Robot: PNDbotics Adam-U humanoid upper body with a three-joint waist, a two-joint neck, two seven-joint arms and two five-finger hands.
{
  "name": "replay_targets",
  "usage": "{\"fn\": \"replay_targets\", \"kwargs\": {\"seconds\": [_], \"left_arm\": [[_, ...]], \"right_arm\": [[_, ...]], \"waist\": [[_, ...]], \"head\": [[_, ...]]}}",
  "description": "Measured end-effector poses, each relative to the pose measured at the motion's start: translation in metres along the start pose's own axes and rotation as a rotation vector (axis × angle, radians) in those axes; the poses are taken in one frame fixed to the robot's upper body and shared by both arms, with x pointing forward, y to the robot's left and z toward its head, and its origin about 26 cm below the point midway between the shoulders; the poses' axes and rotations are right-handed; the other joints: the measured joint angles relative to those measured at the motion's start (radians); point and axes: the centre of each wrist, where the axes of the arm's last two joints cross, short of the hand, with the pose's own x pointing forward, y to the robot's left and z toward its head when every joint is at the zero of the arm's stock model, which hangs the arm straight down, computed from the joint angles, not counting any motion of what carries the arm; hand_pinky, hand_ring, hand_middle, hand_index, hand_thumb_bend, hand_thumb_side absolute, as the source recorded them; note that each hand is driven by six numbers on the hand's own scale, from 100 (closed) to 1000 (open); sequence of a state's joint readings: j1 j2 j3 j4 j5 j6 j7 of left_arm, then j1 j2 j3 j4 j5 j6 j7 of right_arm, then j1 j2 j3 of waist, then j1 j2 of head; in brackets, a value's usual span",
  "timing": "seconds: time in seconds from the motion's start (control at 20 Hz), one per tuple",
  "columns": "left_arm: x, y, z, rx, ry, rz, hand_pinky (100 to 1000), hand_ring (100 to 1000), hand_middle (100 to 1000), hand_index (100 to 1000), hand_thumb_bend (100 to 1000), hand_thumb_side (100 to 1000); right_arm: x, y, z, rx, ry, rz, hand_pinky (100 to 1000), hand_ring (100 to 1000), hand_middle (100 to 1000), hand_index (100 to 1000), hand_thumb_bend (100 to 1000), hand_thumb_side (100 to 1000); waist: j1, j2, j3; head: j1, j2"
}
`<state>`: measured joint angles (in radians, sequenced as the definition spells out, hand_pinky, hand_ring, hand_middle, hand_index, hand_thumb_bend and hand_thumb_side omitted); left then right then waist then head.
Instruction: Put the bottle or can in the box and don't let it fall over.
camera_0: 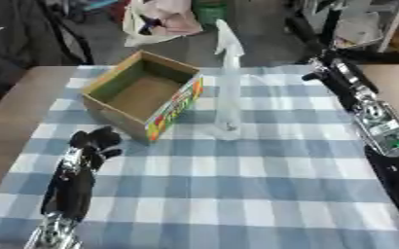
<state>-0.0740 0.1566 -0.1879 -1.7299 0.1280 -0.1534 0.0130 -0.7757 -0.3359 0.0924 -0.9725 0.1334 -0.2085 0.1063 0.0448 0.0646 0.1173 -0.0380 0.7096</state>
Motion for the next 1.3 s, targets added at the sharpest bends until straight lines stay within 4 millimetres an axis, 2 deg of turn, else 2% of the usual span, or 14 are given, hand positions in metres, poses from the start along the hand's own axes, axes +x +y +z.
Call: {"fn": "replay_targets", "kwargs": {"seconds": [0.35, 0.75, 0.9, 0.95, 1.05, 1.3], "left_arm": [[0.002, -0.001, -0.002, -0.01, -0.009, 0.002, 765, 781, 693, 814, 201, 1000], [0.002, -0.002, -0.003, -0.017, -0.012, 0.01, 764, 754, 688, 814, 209, 1000], [0.003, -0.002, -0.003, -0.019, -0.016, 0.012, 749, 656, 681, 812, 213, 1000], [0.003, -0.002, -0.003, -0.019, -0.018, 0.012, 747, 650, 678, 811, 214, 1000], [0.004, 0.0, -0.004, -0.015, -0.023, 0.011, 723, 593, 662, 808, 214, 1000], [0.009, 0.006, -0.004, -0.033, -0.064, -0.007, 658, 559, 628, 797, 218, 1000]], "right_arm": [[-0.004, 0.01, -0.012, 0.023, 0.014, 0.153, 827, 1000, 1000, 1000, 100, 758], [0.005, 0.014, -0.021, 0.012, -0.023, 0.316, 845, 1000, 997, 1000, 125, 741], [0.008, 0.015, -0.023, 0.007, -0.039, 0.349, 852, 1000, 996, 1000, 213, 759], [0.011, 0.016, -0.024, 0.008, -0.052, 0.359, 852, 1000, 996, 1000, 154, 733], [0.018, 0.018, -0.025, 0.012, -0.08, 0.378, 856, 1000, 994, 1000, 161, 731], [0.035, 0.021, -0.027, 0.029, -0.142, 0.409, 854, 1000, 991, 1000, 154, 733]], "waist": [[0.003, 0.012, 0.033], [0.003, 0.012, 0.044], [0.003, 0.012, 0.042], [0.002, 0.012, 0.041], [0.002, 0.012, 0.038], [0.003, 0.012, 0.031]], "head": [[-0.063, -0.001], [-0.083, -0.005], [-0.087, -0.008], [-0.087, -0.008], [-0.088, -0.009], [-0.089, -0.009]]}}
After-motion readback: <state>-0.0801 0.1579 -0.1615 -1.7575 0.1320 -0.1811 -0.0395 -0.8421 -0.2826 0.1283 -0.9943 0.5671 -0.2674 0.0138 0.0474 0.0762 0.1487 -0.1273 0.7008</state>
